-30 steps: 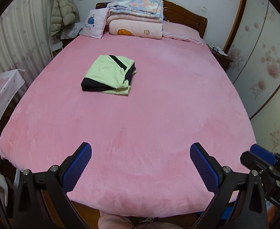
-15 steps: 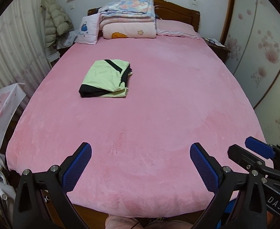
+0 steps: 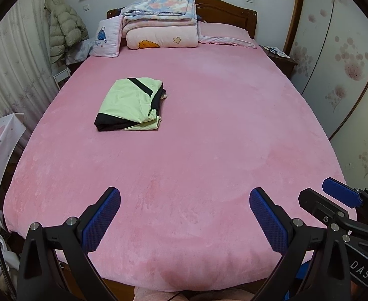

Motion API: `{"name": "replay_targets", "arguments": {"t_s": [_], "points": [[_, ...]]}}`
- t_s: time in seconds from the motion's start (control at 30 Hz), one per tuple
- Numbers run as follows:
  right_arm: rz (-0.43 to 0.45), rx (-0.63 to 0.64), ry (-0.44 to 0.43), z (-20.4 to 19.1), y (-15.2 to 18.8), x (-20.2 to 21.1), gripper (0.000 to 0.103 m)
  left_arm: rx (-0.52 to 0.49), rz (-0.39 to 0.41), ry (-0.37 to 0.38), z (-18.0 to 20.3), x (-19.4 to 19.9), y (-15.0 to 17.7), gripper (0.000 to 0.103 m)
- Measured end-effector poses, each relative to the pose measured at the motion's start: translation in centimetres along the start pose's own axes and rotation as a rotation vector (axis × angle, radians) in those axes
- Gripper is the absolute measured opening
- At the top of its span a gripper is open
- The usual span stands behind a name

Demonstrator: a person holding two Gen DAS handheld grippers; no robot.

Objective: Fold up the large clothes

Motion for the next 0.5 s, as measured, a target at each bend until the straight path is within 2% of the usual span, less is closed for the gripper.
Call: {"name": "replay_targets", "arguments": {"t_s": [0.27, 0.5], "points": [[0.005, -0.021, 0.031, 0.8, -1.0, -0.4, 0.054, -0.022, -0.012, 0.034, 0.5, -1.5, -1.4, 0.102], [-0.006, -0.035, 0.045, 1.3, -1.6, -0.7, 0.054, -0.035, -0.024, 0.031, 0.7, -2.1, -2.0, 0.102]]}}
Point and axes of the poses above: each gripper's, at about its wrist camera, not at the fingertips, and x roughly against the way its jaws point, z to its right, y to its underside, the point moved 5 cm from there along -x, roughly the way its jaws point, and after that the axes turned 4 degrees about x, right-handed, at the moved point
